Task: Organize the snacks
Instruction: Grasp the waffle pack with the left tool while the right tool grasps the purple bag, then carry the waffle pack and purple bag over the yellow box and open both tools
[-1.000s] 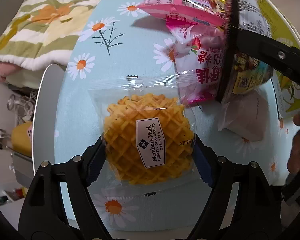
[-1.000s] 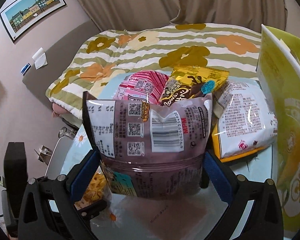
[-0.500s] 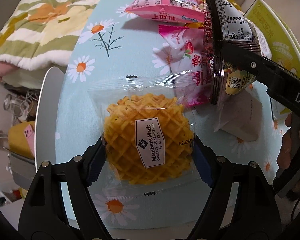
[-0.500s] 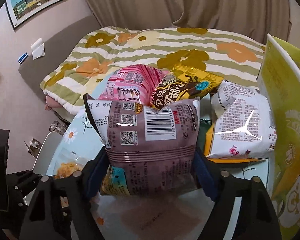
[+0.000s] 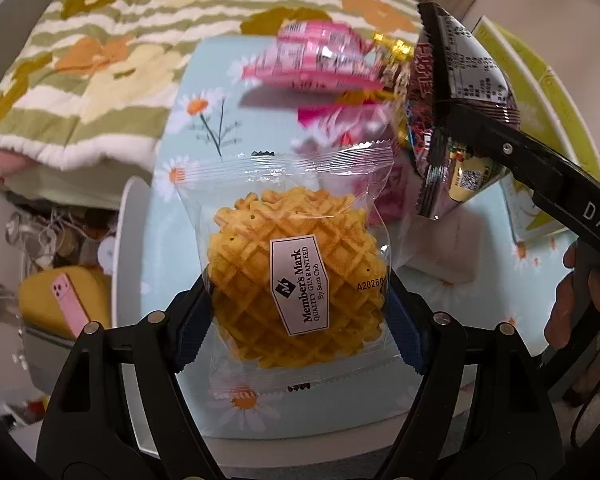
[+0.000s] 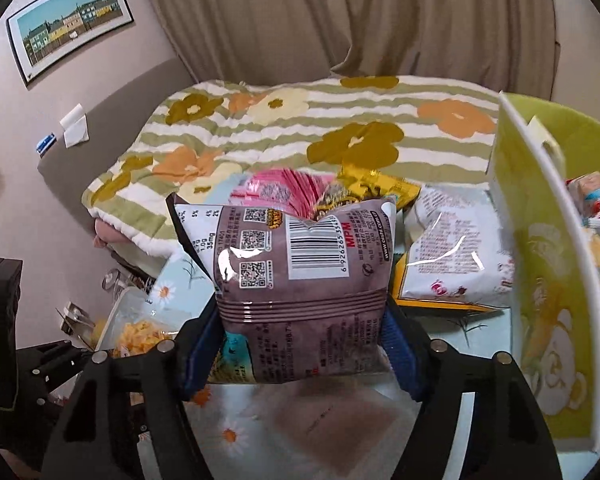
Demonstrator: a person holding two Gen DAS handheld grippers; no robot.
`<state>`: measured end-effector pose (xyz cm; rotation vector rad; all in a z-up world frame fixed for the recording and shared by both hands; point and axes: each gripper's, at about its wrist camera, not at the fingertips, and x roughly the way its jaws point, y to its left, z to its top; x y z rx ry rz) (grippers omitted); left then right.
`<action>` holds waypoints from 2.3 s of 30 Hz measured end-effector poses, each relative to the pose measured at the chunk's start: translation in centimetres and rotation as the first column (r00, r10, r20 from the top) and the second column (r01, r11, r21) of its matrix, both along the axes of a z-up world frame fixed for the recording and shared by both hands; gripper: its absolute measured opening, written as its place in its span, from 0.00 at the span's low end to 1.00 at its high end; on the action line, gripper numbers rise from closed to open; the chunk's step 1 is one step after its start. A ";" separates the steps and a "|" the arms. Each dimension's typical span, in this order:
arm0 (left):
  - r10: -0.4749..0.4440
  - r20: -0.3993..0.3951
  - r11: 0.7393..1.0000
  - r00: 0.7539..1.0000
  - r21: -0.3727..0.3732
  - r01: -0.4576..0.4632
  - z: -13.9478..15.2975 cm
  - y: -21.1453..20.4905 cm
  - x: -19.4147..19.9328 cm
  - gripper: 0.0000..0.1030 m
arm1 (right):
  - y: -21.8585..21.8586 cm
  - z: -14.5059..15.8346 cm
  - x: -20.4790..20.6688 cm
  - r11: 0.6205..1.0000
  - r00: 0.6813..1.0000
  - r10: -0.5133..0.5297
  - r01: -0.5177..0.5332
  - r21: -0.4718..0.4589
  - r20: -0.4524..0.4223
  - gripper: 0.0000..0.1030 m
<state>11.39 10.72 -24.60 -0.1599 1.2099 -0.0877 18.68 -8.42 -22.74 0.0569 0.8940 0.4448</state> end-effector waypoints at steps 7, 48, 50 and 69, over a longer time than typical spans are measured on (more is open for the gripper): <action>-0.050 0.122 0.998 0.991 -0.039 0.055 5.0 -0.3 0.3 0.73 | -2.2 5.0 -1.7 0.997 0.995 -0.074 0.071 0.033 0.074 0.67; -0.247 0.109 0.969 0.963 0.058 0.242 8.5 -34.3 10.0 0.84 | -34.2 9.6 0.3 0.967 0.973 -0.233 0.231 0.108 0.006 0.67; -0.248 0.103 0.968 0.963 0.051 0.244 8.6 -34.3 9.5 0.93 | -34.3 9.5 0.1 0.965 0.971 -0.238 0.236 0.116 -0.005 0.67; -0.192 0.182 0.981 0.964 0.011 0.193 10.9 -29.6 6.2 1.00 | -32.2 7.5 -0.3 0.963 0.964 -0.266 0.267 0.030 -0.030 0.69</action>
